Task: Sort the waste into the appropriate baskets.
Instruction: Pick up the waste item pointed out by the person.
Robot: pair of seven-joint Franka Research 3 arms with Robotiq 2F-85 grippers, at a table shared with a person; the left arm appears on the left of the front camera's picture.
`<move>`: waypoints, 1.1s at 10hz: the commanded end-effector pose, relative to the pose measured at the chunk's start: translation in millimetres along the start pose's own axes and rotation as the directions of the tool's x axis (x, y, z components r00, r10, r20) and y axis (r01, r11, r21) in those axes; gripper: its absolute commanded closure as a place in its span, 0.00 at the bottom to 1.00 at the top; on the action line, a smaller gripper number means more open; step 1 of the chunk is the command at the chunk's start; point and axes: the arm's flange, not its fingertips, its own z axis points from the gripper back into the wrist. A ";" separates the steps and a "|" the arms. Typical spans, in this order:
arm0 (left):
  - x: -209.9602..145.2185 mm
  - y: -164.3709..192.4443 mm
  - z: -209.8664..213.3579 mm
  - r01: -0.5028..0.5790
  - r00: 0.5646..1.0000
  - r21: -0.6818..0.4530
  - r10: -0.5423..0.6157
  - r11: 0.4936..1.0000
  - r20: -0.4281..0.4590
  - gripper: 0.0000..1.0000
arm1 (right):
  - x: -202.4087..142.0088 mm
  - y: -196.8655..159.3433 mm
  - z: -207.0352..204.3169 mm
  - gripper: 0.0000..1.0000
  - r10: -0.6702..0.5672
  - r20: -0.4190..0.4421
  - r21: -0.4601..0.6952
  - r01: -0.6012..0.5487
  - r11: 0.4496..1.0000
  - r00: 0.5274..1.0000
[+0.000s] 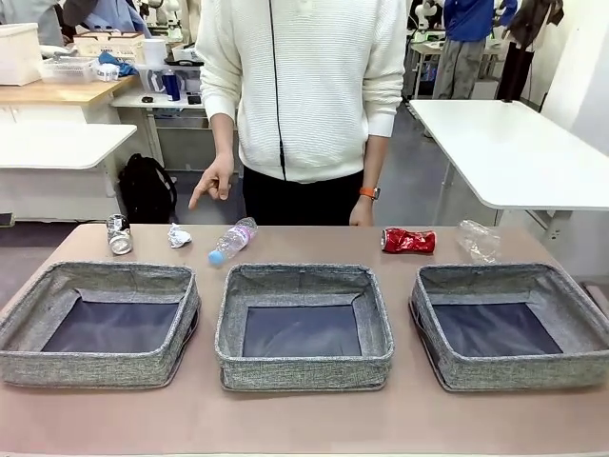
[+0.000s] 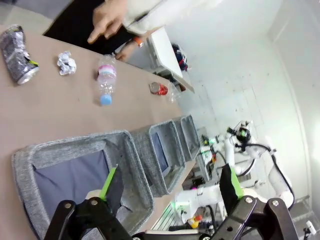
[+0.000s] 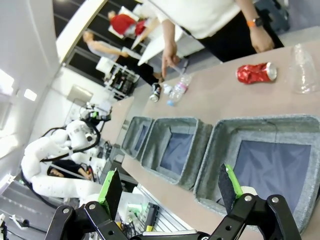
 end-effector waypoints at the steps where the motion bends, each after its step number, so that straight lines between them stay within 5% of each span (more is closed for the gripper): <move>1: 25.1 -18.6 -70.5 0.172 0.969 0.141 -0.141 0.975 -0.202 0.00 | 4.7 0.1 0.2 0.00 0.029 0.012 0.013 -0.029 1.000 1.000; 3: 27.6 -13.0 -164.2 0.393 0.870 0.346 -0.223 0.852 -0.439 0.00 | 4.7 0.1 0.2 0.00 0.029 0.012 0.013 -0.029 1.000 1.000; 4: 23.6 -7.5 -201.6 0.499 0.819 0.416 -0.255 0.760 -0.515 0.00 | 4.7 0.1 0.2 0.00 0.029 0.012 0.013 -0.029 1.000 1.000; 5: 17.3 -6.0 -218.5 0.543 0.783 0.422 -0.256 0.726 -0.567 0.00 | 4.7 0.1 0.2 0.00 0.029 0.012 0.013 -0.029 1.000 1.000; 6: 8.1 -8.1 -232.7 0.575 0.764 0.397 -0.297 0.715 -0.572 0.00 | 4.7 0.1 0.2 0.00 0.029 0.012 0.013 -0.029 1.000 1.000; 7: 7.1 -19.9 -231.9 0.502 0.842 0.379 -0.338 0.778 -0.420 0.00 | 4.7 0.1 0.2 0.00 0.029 0.012 0.013 -0.029 1.000 1.000; 8: 14.3 -16.2 -244.8 0.565 0.766 0.365 -0.305 0.740 -0.566 0.00 | 4.7 0.1 0.2 0.00 0.029 0.012 0.013 -0.029 1.000 1.000; 11: 14.3 -16.2 -244.8 0.565 0.766 0.365 -0.305 0.740 -0.566 0.00 | 4.7 0.1 0.2 0.00 0.029 0.012 0.013 -0.029 1.000 1.000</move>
